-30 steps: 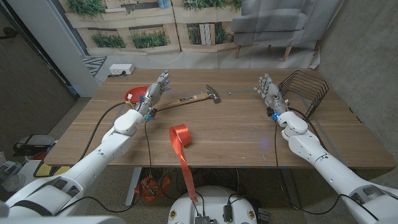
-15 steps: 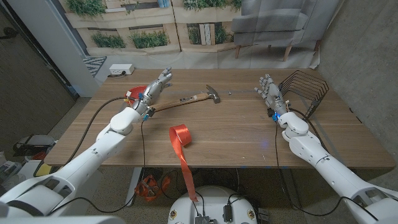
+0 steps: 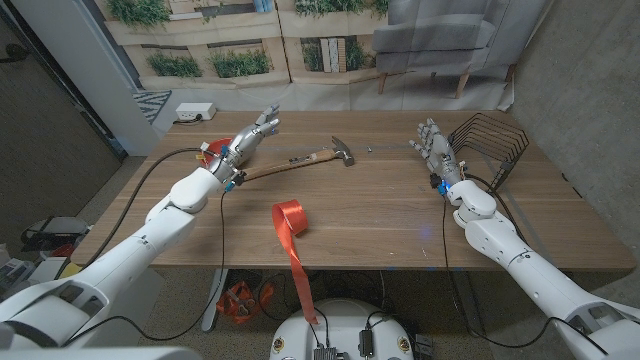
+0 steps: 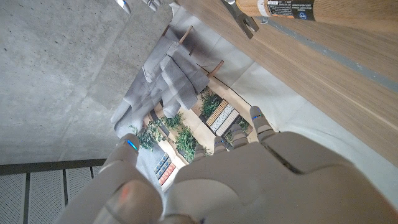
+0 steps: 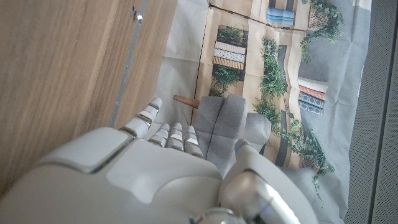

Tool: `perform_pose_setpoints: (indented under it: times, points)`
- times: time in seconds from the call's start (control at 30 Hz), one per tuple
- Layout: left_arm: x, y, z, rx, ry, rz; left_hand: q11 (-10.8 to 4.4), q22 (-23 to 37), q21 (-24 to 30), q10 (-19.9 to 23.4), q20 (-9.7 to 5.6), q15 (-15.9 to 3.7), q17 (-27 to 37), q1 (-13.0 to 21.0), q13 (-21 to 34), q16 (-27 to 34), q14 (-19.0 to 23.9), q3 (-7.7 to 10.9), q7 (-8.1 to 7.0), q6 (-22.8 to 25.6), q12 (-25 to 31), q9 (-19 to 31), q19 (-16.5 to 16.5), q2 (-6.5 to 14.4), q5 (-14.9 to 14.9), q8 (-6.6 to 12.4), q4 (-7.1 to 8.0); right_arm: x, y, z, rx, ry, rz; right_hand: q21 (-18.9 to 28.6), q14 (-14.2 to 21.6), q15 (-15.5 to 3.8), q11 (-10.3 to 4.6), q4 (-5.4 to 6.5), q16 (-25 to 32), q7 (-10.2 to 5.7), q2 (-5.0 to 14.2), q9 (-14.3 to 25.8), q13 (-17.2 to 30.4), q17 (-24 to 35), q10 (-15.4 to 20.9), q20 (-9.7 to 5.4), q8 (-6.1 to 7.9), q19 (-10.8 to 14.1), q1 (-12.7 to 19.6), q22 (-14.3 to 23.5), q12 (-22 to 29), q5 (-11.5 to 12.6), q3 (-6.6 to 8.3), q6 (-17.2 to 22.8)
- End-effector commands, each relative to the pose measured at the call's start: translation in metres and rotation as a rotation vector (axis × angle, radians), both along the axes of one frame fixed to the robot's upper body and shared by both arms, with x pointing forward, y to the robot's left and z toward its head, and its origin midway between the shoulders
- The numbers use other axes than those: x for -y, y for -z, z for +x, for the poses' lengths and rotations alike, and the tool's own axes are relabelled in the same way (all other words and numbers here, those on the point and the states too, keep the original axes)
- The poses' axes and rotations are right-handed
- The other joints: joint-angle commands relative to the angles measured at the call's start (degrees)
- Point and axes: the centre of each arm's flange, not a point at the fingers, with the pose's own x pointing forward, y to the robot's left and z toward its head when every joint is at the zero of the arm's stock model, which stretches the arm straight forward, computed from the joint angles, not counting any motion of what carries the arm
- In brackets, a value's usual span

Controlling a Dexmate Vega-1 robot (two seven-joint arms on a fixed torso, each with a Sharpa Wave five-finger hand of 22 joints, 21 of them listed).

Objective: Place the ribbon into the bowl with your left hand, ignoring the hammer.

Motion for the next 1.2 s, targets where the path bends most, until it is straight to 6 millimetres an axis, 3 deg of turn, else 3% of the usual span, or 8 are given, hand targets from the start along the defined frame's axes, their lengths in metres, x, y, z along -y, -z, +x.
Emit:
perform_pose_setpoints:
  times: [0.03,0.73,1.2]
  points:
    - [-0.001,-0.012,-0.009,0.051,0.0,0.109,-0.62,0.2,-0.3,-4.8,-0.85,-0.47,0.1,0.2,0.1,0.1,-6.5,-0.24,-0.7,-1.5,0.0,0.2,-5.6,-0.6,-0.2,-0.04,-0.43,-0.001,-0.002,0.001,0.0,0.005,0.0,0.3,-0.2,0.21,0.0,-0.07,0.3,0.04,0.62,0.3,0.3,0.1,0.5,-0.11,0.34,0.6,0.3,0.2,0.3,-0.2,0.34,0.6]
    - [-0.003,-0.037,-0.035,0.167,0.003,0.298,-1.51,0.2,-0.9,-4.0,-1.36,-1.09,0.2,0.5,0.1,0.2,-5.7,-2.1,-1.4,-1.9,-0.1,0.3,-4.7,-3.6,0.2,-0.19,-1.78,-0.004,-0.005,-0.001,0.01,0.018,0.005,0.3,-0.2,0.24,0.01,-0.05,0.3,0.03,0.56,0.3,0.3,0.1,0.5,-0.11,0.33,0.7,0.2,0.2,0.3,-0.3,0.44,0.6]
    - [-0.005,-0.047,-0.049,0.233,-0.008,0.394,-2.06,0.2,-1.0,-3.5,-1.33,-1.39,0.2,0.6,0.1,0.3,-5.0,-2.75,-1.63,-1.7,-0.1,0.3,-4.0,-4.5,0.5,-0.14,-2.13,-0.003,-0.002,-0.005,0.011,0.033,0.008,0.4,0.3,0.36,0.14,-0.07,0.4,0.15,0.49,0.3,0.3,0.1,0.9,-0.02,0.47,1.0,0.2,0.2,0.4,-0.4,0.49,1.0]
